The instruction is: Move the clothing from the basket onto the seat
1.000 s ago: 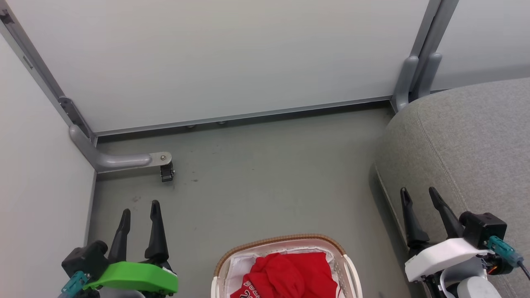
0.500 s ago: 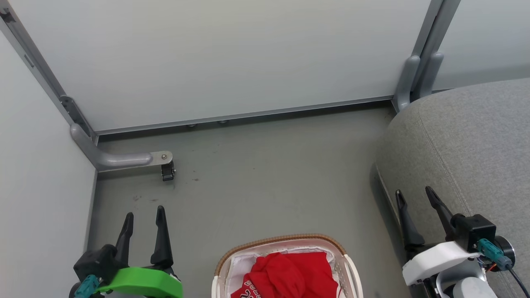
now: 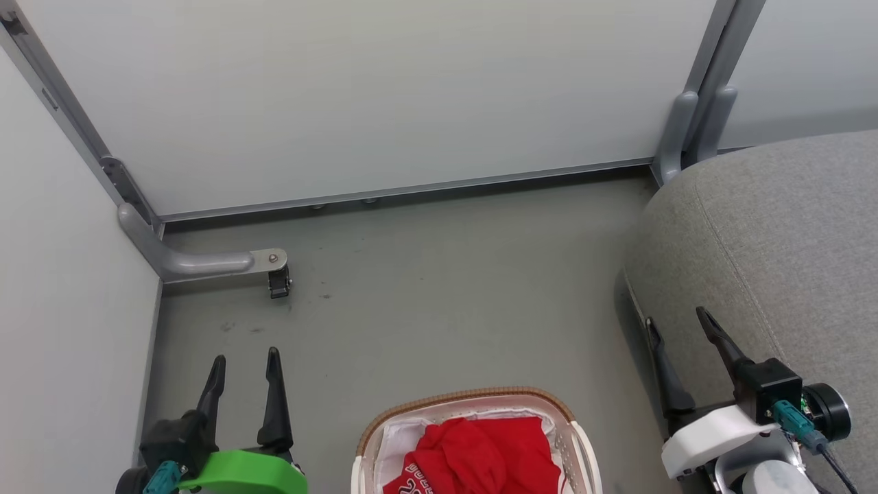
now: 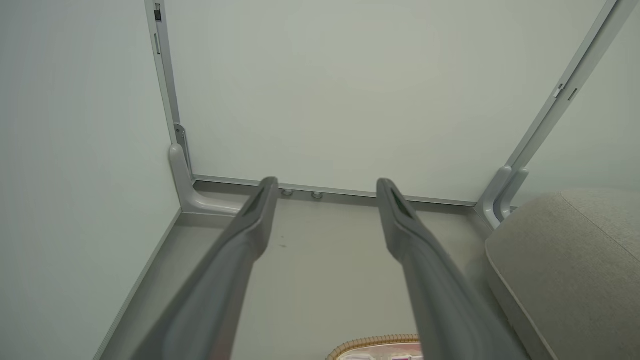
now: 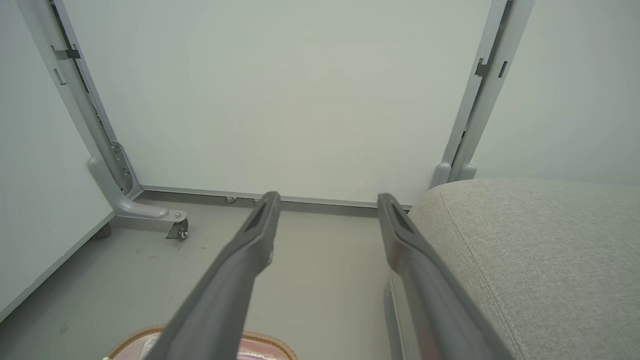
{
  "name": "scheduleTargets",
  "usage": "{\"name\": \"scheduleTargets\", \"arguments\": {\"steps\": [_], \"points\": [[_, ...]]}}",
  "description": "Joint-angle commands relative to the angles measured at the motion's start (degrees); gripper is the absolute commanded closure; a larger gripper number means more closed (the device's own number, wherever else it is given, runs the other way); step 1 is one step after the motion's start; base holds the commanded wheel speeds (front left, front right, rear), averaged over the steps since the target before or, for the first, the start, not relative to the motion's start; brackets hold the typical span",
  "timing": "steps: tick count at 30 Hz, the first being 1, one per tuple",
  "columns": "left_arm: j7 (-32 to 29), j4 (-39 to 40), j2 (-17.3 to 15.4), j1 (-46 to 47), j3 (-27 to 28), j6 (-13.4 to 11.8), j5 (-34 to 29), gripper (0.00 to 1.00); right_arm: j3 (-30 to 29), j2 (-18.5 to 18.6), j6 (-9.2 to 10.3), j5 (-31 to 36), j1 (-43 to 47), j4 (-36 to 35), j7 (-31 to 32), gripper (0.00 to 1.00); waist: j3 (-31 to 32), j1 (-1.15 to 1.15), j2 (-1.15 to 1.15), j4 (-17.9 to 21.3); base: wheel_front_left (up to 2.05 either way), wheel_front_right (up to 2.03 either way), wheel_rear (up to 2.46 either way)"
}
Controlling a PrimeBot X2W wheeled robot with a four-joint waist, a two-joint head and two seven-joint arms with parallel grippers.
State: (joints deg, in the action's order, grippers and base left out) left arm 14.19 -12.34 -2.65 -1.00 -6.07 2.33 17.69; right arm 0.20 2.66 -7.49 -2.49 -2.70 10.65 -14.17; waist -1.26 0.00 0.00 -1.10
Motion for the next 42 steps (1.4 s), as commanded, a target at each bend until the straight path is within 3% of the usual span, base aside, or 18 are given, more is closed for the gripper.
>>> {"name": "scheduleTargets", "arguments": {"steps": [1,8,42], "points": [[0.50,-0.19,-0.38,-0.97,-0.21,-0.35,-0.99,0.00,0.11,0.34,0.00,1.31,0.78,-0.36,-0.55,0.00,-0.02,0.00,0.00,0.01,0.00,0.00,0.00],[1.12,-0.90,-0.40,-1.03,-0.50,-0.43,-3.21,0.00,0.22,0.38,0.00,3.92,1.03,-0.43,-1.15,0.00,-0.08,0.00,0.00,-0.05,0.00,0.00,0.00],[1.07,-1.01,-0.39,0.10,-0.96,0.16,-3.11,0.00,0.52,0.37,0.01,3.56,-0.36,-1.09,-1.12,0.00,-2.12,0.00,0.00,0.79,0.00,0.00,0.00]]}}
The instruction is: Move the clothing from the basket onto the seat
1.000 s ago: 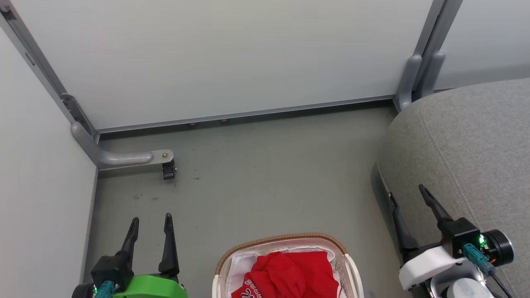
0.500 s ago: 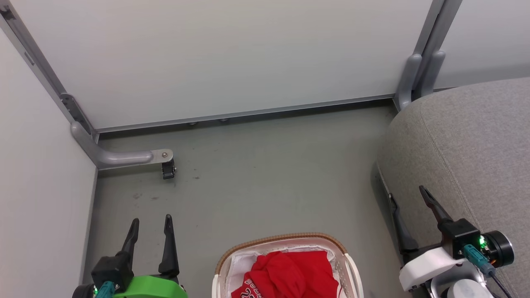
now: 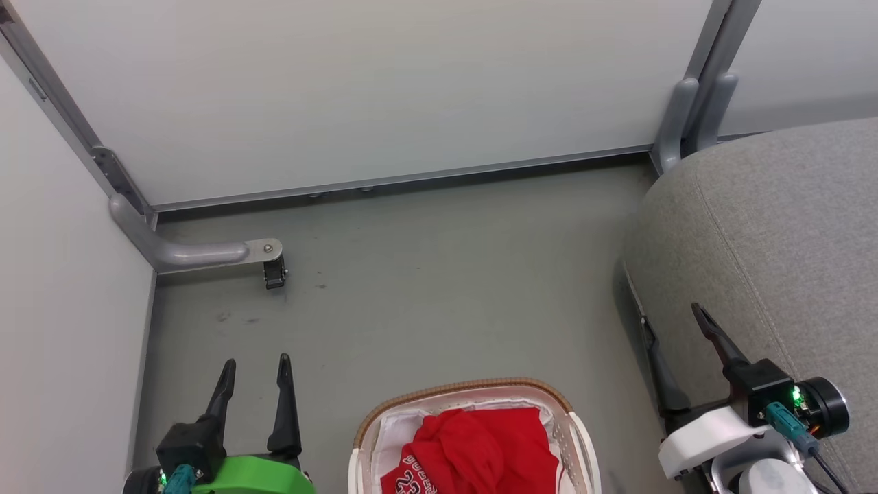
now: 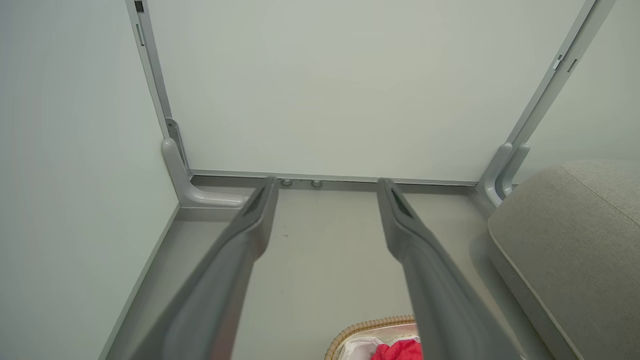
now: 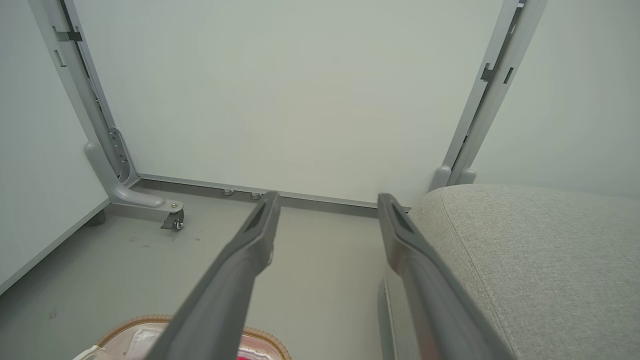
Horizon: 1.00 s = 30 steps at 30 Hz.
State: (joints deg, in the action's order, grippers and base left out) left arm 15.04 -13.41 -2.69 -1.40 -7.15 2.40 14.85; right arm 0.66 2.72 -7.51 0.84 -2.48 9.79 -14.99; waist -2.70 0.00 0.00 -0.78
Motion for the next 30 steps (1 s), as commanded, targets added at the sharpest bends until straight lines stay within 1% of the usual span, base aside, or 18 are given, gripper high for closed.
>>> {"name": "scheduleTargets", "arguments": {"steps": [1,5,8,9,14,19,23,25,27,30], "points": [[0.22,0.02,-0.35,1.45,-0.11,0.33,-1.11,0.00,0.20,0.32,0.04,0.28,-1.14,-0.45,-0.30,0.00,-1.73,0.00,0.00,1.17,0.00,0.00,0.00],[0.21,-0.84,-0.33,3.60,-2.19,1.37,-4.07,0.00,-0.31,0.31,0.04,0.26,-2.57,-0.97,-0.30,0.00,-4.94,0.00,0.00,2.83,0.00,0.00,0.00],[0.15,-2.43,-0.34,6.83,-4.71,2.42,-7.64,0.00,-1.17,0.31,0.05,0.08,-4.16,-1.45,-0.29,0.00,-8.70,0.00,0.00,4.03,0.00,0.00,0.00],[0.14,-2.98,-0.37,7.82,-5.16,2.62,-7.94,0.00,-1.60,0.32,0.05,0.06,-4.63,-1.59,-0.29,0.00,-9.84,0.00,0.00,4.34,0.00,0.00,0.00],[0.14,-7.27,-0.35,14.34,-9.10,4.04,-11.10,0.00,-3.80,0.26,0.05,0.13,-7.79,-2.36,-0.29,0.00,-17.14,0.00,0.00,6.34,0.00,0.00,0.00],[0.14,-12.69,-1.10,20.25,-13.06,4.72,-13.48,0.00,-5.35,0.25,0.05,-0.63,-11.32,-2.99,-0.29,0.00,-24.09,0.00,0.00,8.74,0.00,0.00,0.00],[0.14,-17.88,-2.36,24.52,-18.13,5.13,-14.97,0.00,-5.33,0.24,0.05,-1.71,-13.70,-3.49,-0.29,0.00,-28.98,0.00,0.00,10.59,0.00,0.00,0.00],[0.14,-20.89,-3.33,26.33,-21.76,5.10,-15.40,0.00,-4.88,0.23,0.05,-2.49,-14.62,-3.79,-0.29,0.00,-31.03,0.00,0.00,11.46,0.00,0.00,0.00],[0.15,-24.04,-3.94,28.40,-25.87,5.09,-14.65,0.00,-4.51,0.23,0.05,-3.29,-15.28,-4.09,-0.29,0.00,-32.84,0.00,0.00,12.18,0.00,0.00,0.00],[0.15,-28.31,-4.98,30.78,-30.47,5.10,-13.47,0.00,-3.46,0.23,0.05,-4.34,-16.06,-4.18,-0.29,0.00,-35.21,0.00,0.00,13.29,0.00,0.00,0.00]]}}
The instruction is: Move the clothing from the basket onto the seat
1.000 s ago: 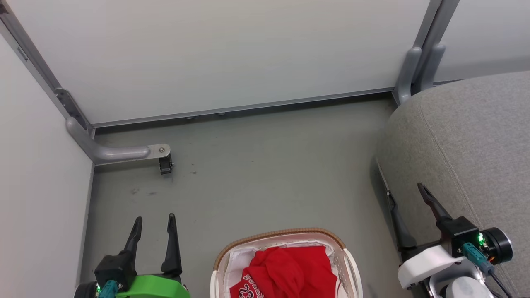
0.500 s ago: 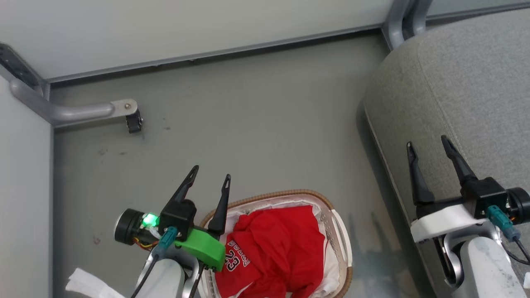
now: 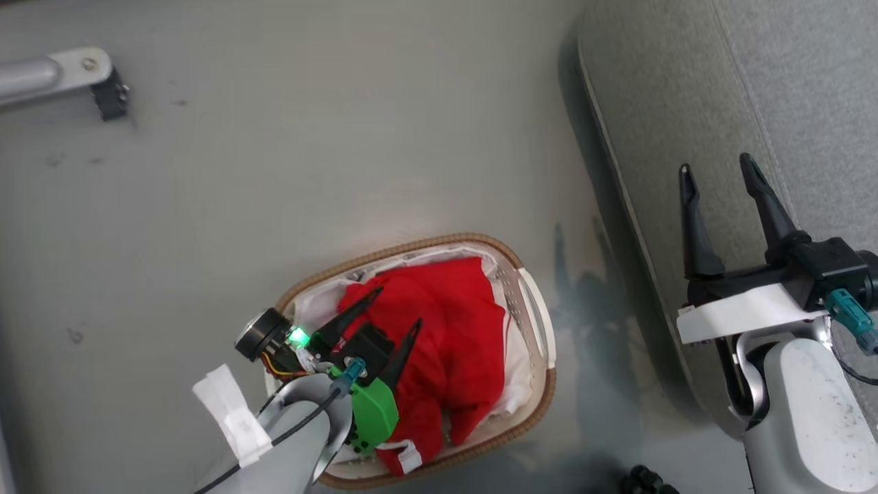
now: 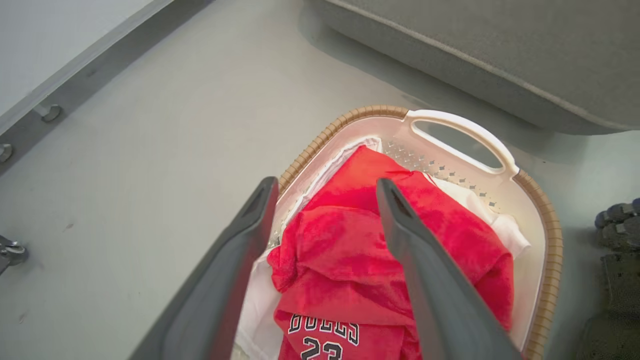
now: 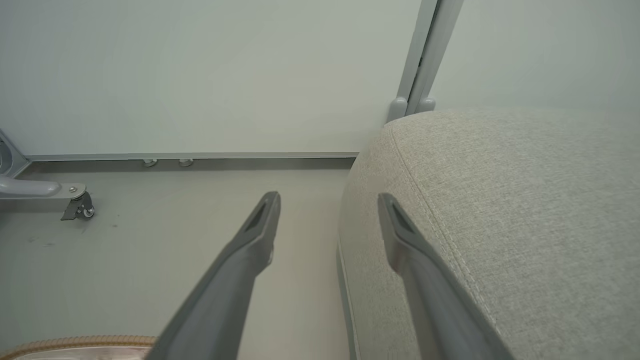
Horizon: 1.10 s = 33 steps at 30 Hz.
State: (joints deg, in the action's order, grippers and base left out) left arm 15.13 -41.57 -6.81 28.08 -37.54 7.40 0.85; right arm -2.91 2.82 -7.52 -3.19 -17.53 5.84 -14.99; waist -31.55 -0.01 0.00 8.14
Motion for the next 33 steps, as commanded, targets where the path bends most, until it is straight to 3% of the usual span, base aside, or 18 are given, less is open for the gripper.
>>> {"name": "scheduleTargets", "arguments": {"steps": [1,5,14,25,33], "points": [[0.05,-1.72,-1.13,2.11,-1.67,0.10,1.01,0.00,0.55,0.12,0.06,-0.61,-1.40,-0.28,-0.30,0.00,-7.11,0.01,0.00,4.82,0.00,0.00,0.00],[0.04,-7.02,-1.99,4.86,-5.64,0.04,1.74,0.00,2.37,0.13,0.06,-2.00,-2.47,-0.50,-0.29,0.00,-9.49,0.01,0.00,6.85,0.00,0.00,0.00],[0.04,-18.02,-1.86,9.35,-8.63,-0.52,1.75,0.00,5.44,0.11,0.06,-4.17,-3.76,-1.95,-0.29,0.00,-12.70,0.01,0.00,10.59,0.00,0.00,0.00],[-0.15,-27.24,-1.45,15.71,-8.31,-4.41,1.98,0.00,8.61,0.12,0.06,-6.18,-3.26,-3.47,-0.29,0.00,-16.64,0.01,0.00,12.88,0.00,0.00,0.00],[-3.00,-30.50,-1.89,17.94,-8.40,-4.86,2.83,0.00,9.62,0.12,0.06,-7.56,-4.16,-3.69,-0.29,0.00,-18.90,0.01,0.00,13.80,0.00,0.00,0.00]]}}
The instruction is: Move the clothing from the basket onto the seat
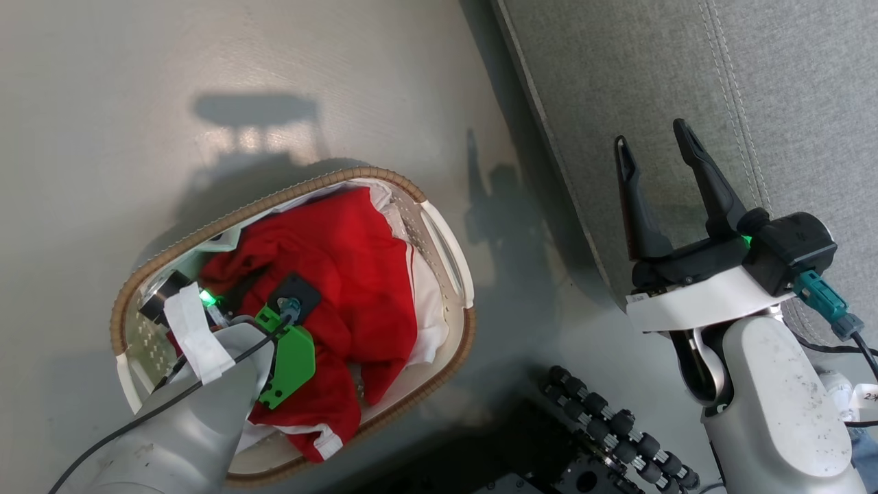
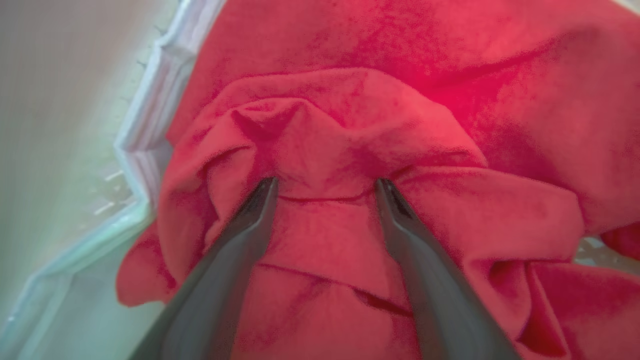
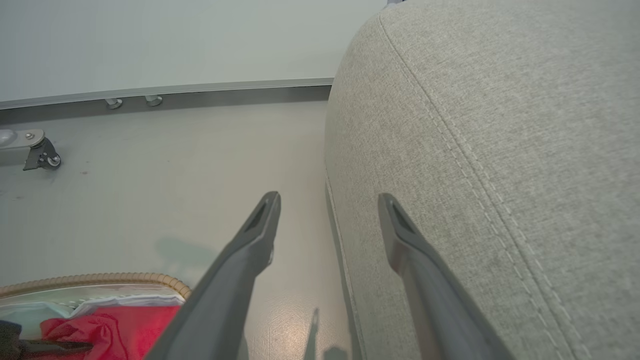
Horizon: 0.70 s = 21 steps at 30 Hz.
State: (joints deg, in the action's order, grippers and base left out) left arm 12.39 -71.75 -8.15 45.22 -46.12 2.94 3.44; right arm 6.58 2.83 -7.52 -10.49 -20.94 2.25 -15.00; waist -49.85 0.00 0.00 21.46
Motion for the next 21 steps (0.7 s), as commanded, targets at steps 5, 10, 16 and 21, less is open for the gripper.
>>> {"name": "scheduleTargets", "arguments": {"steps": [5,10,16,21], "points": [[-3.72,-1.32,-0.56,0.43,0.50,-0.43,1.47,0.53,0.66,0.11,0.06,-0.71,-0.84,-0.06,-0.28,0.00,-1.06,0.00,0.00,0.89,0.00,0.00,0.00],[-5.37,-1.65,-0.33,0.03,0.35,-0.08,2.09,1.00,0.56,0.12,0.06,-0.69,-0.77,0.27,-0.28,0.00,-0.88,0.00,0.00,0.73,0.00,0.00,0.00],[-2.67,-1.47,0.98,-0.43,0.51,0.35,3.23,1.00,-0.15,0.12,0.06,0.17,-0.78,1.10,-0.28,0.00,1.05,0.00,0.00,-0.52,0.00,0.00,0.00],[0.73,0.35,2.70,-1.48,0.44,1.22,4.56,1.00,-1.05,0.13,0.06,1.09,-0.40,1.77,-0.28,0.00,3.99,0.00,0.00,-2.20,0.00,0.00,0.00]]}}
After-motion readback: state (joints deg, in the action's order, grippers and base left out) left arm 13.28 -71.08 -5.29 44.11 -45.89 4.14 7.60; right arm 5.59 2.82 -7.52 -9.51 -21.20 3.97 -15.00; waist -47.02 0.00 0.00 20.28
